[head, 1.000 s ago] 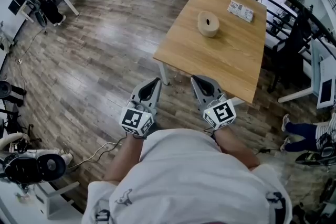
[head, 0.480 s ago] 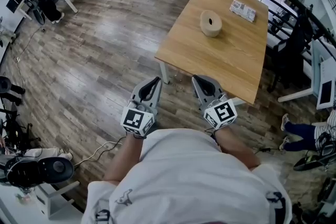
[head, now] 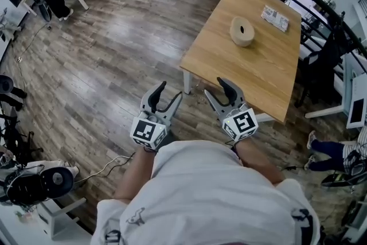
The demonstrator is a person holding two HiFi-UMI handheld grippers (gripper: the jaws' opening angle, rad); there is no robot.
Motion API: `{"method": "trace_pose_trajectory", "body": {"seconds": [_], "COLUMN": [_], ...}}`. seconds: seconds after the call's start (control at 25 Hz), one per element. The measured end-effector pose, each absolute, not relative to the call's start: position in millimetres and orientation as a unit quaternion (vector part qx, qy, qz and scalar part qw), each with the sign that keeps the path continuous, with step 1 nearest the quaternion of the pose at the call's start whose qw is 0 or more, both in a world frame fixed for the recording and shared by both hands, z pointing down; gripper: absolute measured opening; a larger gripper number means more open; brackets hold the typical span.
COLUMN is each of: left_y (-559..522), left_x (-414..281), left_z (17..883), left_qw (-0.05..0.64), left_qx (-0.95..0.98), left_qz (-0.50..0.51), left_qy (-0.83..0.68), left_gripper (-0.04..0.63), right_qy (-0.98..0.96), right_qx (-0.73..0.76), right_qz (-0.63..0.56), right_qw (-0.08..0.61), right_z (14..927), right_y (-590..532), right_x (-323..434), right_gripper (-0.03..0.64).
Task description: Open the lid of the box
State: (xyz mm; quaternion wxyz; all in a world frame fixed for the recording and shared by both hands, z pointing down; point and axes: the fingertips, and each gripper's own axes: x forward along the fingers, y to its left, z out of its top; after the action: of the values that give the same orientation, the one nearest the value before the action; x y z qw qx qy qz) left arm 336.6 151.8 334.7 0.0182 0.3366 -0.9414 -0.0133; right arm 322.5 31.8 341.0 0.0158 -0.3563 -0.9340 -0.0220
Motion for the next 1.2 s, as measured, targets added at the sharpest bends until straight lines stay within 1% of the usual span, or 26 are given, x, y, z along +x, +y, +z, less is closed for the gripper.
{"method": "trace_pose_trajectory", "body": {"seconds": [0.12,0.28,0.76,1.2], "left_y": [179.9,226.7,347.1,378.9], "left_x": [323.3,302.3,257.8,230.0], "left_z": [336.9,338.3,329.8,340.7], "left_qw": [0.016,0.016,0.017,0.026], "left_qx": [0.337,0.337,0.321,0.318], "left_qz": [-0.014,-0.017,-0.010,-0.004], "left_qy": [-0.941,-0.941,-0.947,-0.948], "left_gripper": [0.273,0.293,0.295,0.295], "right_qy": [-0.933,-0.932,-0.936,-0.936], "right_qx": [-0.359,-0.362,-0.350,-0.350], "right_qz": [-0.025,-0.028,-0.033,-0.027], "right_qw": [0.017,0.019,0.019,0.020], "right_z": [344.4,345.5,340.5,351.9], "right_y": [59.3,105.7,203.3,233.6], "right_x": [304.8,279.6,224.3,187.1], "right_gripper": [0.255,0.272,0.281,0.284]}}
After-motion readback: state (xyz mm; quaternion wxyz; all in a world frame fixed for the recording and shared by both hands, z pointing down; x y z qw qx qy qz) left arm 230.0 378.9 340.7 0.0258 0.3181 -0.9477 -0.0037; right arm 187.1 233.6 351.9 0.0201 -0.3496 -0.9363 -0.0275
